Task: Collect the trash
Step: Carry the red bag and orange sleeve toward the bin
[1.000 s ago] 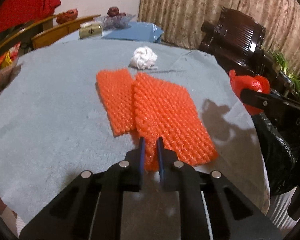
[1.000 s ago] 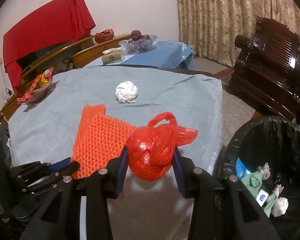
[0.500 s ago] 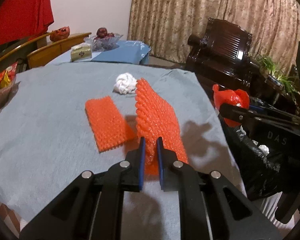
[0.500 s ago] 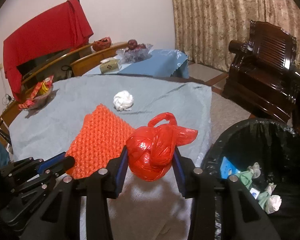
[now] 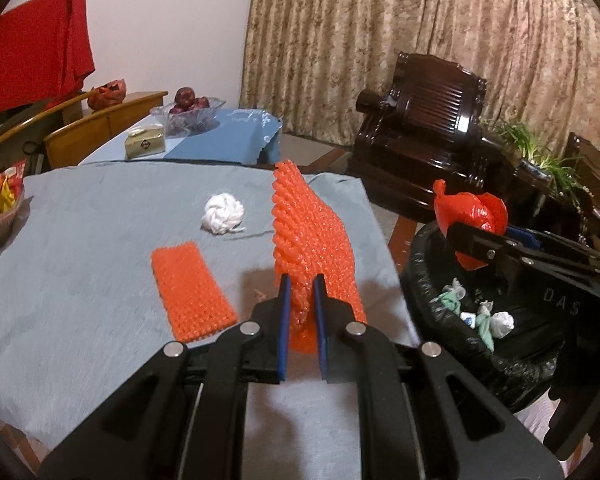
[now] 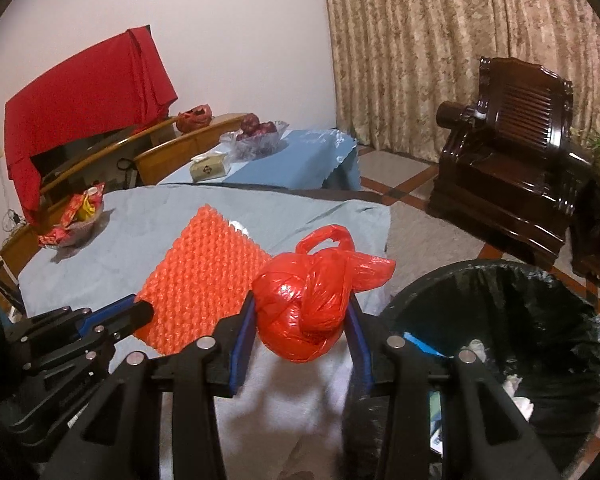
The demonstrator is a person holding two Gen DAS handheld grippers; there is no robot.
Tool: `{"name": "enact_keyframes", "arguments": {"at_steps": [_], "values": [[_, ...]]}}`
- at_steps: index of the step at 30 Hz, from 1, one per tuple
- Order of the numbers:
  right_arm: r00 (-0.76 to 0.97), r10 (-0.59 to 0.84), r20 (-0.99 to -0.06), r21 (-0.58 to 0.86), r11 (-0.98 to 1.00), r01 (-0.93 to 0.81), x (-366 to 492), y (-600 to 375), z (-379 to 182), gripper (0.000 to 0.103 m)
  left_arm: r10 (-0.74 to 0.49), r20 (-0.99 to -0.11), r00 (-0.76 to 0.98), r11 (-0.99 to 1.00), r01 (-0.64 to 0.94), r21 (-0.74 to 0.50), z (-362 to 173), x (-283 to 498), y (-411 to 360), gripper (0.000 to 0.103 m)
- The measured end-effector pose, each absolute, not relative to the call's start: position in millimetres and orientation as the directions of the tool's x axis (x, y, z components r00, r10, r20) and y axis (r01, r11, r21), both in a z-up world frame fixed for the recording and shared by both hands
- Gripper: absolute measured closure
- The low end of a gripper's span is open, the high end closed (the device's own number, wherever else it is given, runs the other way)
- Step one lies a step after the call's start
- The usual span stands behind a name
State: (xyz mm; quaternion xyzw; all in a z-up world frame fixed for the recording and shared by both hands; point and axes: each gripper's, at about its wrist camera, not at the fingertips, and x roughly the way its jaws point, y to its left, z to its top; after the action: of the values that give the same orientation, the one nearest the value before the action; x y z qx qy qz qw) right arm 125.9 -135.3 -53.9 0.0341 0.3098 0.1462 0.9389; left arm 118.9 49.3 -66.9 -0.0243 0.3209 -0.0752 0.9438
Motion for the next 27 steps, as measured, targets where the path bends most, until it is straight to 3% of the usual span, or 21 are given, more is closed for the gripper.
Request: {"name": "enact_keyframes", "arguments": {"at_steps": [27], "values": [[0.844, 0.099, -0.527, 0.129, 0.991, -0.036, 78.7, -251.2, -31.0, 0.061, -0.334, -0.528, 0.78, 0.934, 0.348, -0.077, -33.0, 126.4, -69.7, 0.093]]}}
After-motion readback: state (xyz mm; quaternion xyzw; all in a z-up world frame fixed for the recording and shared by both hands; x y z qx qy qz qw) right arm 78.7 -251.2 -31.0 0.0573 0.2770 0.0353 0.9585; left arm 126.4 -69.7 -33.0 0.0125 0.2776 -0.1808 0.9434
